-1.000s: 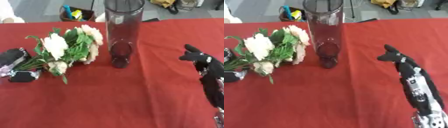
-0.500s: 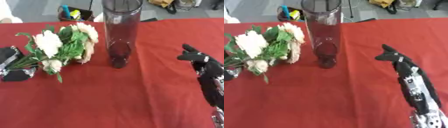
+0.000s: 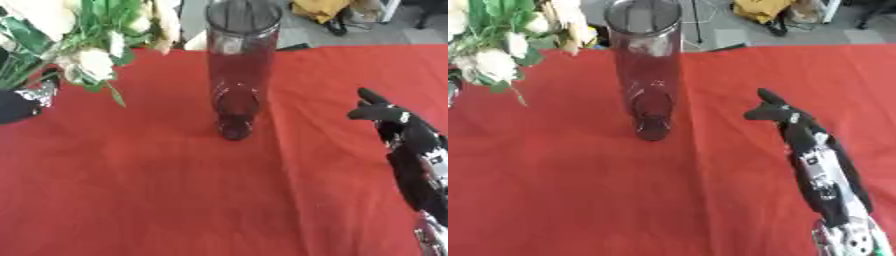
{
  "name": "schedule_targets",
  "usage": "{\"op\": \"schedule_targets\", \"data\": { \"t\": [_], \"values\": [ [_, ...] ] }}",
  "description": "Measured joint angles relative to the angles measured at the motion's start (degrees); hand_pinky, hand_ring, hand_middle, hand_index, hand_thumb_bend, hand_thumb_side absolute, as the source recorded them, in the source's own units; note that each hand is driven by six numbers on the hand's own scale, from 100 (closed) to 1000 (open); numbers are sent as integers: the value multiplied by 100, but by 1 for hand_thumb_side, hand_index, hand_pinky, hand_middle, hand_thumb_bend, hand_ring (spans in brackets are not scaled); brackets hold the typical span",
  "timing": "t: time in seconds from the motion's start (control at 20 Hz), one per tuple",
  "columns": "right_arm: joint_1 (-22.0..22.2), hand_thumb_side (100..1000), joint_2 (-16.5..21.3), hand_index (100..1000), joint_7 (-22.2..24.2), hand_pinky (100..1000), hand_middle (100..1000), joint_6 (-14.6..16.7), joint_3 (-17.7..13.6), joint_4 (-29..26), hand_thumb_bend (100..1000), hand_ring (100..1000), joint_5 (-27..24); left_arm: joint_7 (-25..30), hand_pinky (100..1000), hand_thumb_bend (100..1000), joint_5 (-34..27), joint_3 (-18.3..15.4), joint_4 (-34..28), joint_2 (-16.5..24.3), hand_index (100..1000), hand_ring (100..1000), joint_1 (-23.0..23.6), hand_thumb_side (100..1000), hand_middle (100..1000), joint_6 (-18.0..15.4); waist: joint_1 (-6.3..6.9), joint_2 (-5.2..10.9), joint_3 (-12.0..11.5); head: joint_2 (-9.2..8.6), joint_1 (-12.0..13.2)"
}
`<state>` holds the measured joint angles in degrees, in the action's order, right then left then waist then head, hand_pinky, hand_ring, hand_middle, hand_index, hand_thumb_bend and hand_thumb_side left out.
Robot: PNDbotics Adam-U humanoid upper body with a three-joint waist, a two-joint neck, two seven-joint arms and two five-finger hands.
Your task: Arrange flowers into the vase.
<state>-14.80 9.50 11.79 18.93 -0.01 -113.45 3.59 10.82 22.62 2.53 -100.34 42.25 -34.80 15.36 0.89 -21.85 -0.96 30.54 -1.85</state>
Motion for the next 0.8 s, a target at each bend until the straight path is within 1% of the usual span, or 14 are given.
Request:
{"op": "schedule_targets", "data": {
  "t": [0.15, 0.35, 0.6, 0.8],
  "values": [
    [24, 977, 29, 759, -7, 1000, 685, 9, -1, 0, 100, 1000, -28, -71, 100, 100, -127, -63, -38, 0, 100, 100, -67, 540, 100, 125, -28, 65, -24, 17, -11],
    [74, 978, 45, 760, -13, 1000, 687, 17, -3, 0, 100, 1000, -70, -212, 100, 100, -369, -119, -105, -25, 100, 100, -238, 562, 100, 263, -29, 145, -58, 27, -24],
    [102, 977, 77, 765, -25, 1000, 692, 33, -3, 0, 100, 1000, -143, -540, 100, 100, -879, -135, -196, -121, 100, 100, -553, 593, 100, 379, -31, 242, -74, 95, -20],
    [102, 975, 109, 767, -70, 1000, 693, 71, -14, 0, 100, 1000, -242, -837, 100, 100, -1365, -134, -237, -245, 100, 100, -761, 627, 100, 391, -28, 290, -48, 140, 5]
  ]
}}
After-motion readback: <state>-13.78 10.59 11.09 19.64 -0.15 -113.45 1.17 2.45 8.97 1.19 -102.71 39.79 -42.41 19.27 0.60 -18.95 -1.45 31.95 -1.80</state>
